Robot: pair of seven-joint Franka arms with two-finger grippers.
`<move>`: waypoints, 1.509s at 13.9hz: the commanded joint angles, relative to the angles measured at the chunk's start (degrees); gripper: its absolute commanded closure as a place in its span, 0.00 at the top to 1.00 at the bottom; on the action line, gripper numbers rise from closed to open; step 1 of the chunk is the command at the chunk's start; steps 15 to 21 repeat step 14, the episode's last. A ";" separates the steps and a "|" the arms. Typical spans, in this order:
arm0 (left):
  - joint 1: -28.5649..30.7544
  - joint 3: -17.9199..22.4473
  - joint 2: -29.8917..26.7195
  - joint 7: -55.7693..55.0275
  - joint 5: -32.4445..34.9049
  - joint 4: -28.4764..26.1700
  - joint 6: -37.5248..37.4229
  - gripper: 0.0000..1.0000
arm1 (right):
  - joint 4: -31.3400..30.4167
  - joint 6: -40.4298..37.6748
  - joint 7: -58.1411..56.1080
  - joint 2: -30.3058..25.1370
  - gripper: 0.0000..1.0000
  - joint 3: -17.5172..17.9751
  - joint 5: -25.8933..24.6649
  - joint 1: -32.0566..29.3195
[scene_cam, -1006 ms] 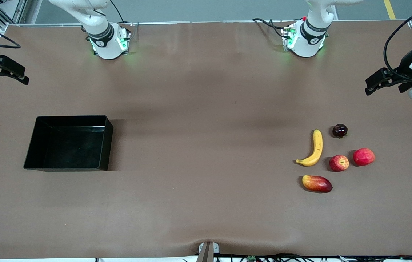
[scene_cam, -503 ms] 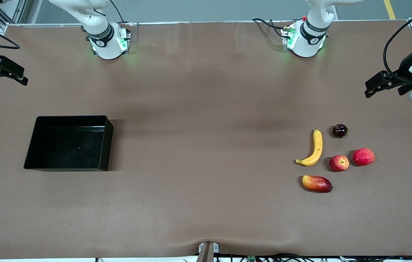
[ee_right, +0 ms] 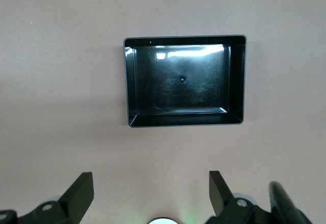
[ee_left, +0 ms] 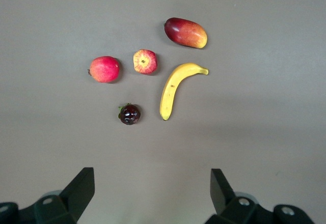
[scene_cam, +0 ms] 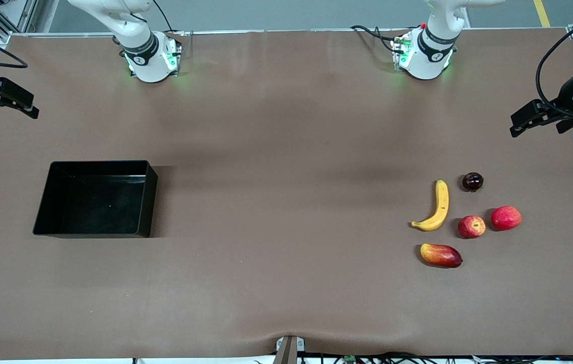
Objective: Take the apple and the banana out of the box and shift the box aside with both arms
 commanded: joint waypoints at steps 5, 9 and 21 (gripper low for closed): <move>0.35 0.03 0.60 1.29 -0.13 1.84 0.04 1.00 | -1.26 0.46 -0.55 -1.34 1.00 0.21 -0.48 -0.21; 0.35 0.12 1.04 1.29 -0.13 1.93 0.04 1.00 | -1.26 0.46 -0.55 -1.34 1.00 0.21 -0.31 -0.30; 0.35 0.12 1.04 1.20 -0.13 1.93 0.04 1.00 | -1.18 0.46 -0.55 -1.34 1.00 0.21 -0.31 -0.30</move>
